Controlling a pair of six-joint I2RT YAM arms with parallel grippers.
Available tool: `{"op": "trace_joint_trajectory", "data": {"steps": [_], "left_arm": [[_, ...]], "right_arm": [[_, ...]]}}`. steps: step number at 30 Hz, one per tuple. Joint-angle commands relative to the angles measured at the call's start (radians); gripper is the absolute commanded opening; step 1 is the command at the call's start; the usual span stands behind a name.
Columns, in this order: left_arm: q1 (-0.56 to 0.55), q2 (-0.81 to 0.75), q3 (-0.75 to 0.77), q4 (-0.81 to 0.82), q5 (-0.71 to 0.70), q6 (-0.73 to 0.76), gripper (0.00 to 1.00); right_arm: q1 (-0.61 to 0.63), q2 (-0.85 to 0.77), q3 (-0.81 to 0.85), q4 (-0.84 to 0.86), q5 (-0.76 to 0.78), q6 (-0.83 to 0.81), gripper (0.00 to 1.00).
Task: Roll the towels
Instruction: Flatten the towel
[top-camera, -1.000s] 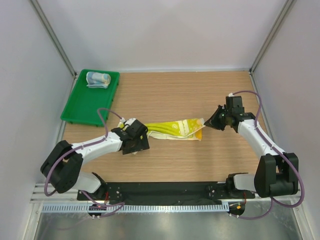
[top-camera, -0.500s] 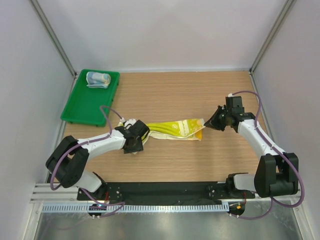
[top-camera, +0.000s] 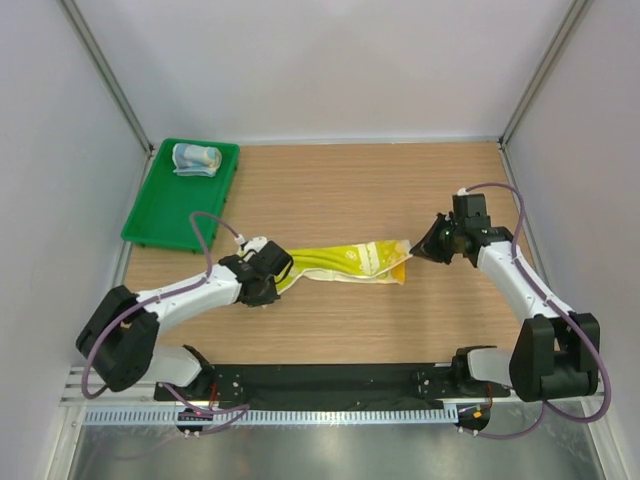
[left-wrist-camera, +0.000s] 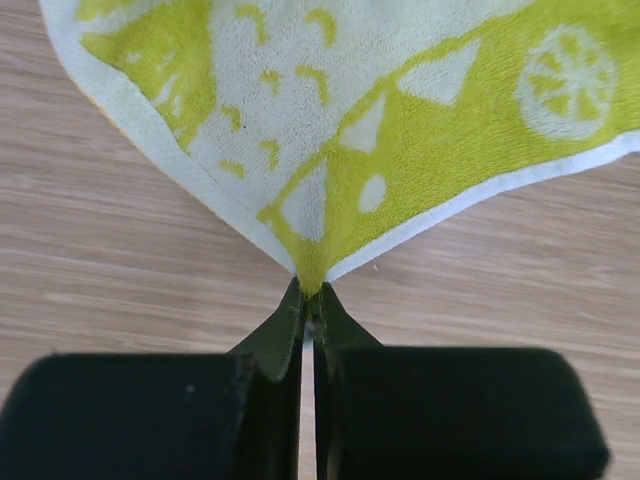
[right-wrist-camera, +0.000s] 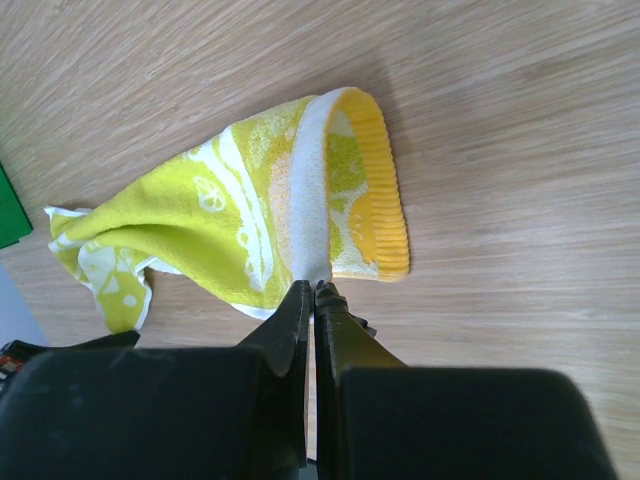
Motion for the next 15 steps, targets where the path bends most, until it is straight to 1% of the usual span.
{"op": "trace_joint_trajectory", "data": {"steps": [1, 3, 5, 8, 10, 15], "left_arm": [[-0.004, -0.129, 0.036, -0.092, -0.013, 0.018, 0.0], [-0.006, -0.211, 0.082, -0.13, -0.024, 0.043, 0.0], [-0.004, -0.275, 0.132, -0.211, -0.035, 0.069, 0.0], [-0.004, -0.326, 0.243, -0.29, -0.047, 0.1, 0.0], [-0.004, -0.375, 0.321, -0.357, -0.05, 0.123, 0.0], [-0.004, -0.505, 0.424, -0.478, -0.043, 0.137, 0.0]], "right_arm": [[0.0, -0.078, 0.054, -0.049, 0.023, -0.026, 0.01], [-0.002, -0.101, 0.072, -0.083, 0.036, -0.029, 0.01], [-0.003, -0.137, 0.11, -0.126, 0.048, -0.034, 0.01], [-0.005, -0.201, 0.169, -0.178, 0.065, -0.043, 0.01], [-0.006, -0.241, 0.213, -0.238, 0.089, -0.052, 0.01], [-0.006, -0.385, 0.313, -0.431, 0.17, -0.066, 0.01]]}}
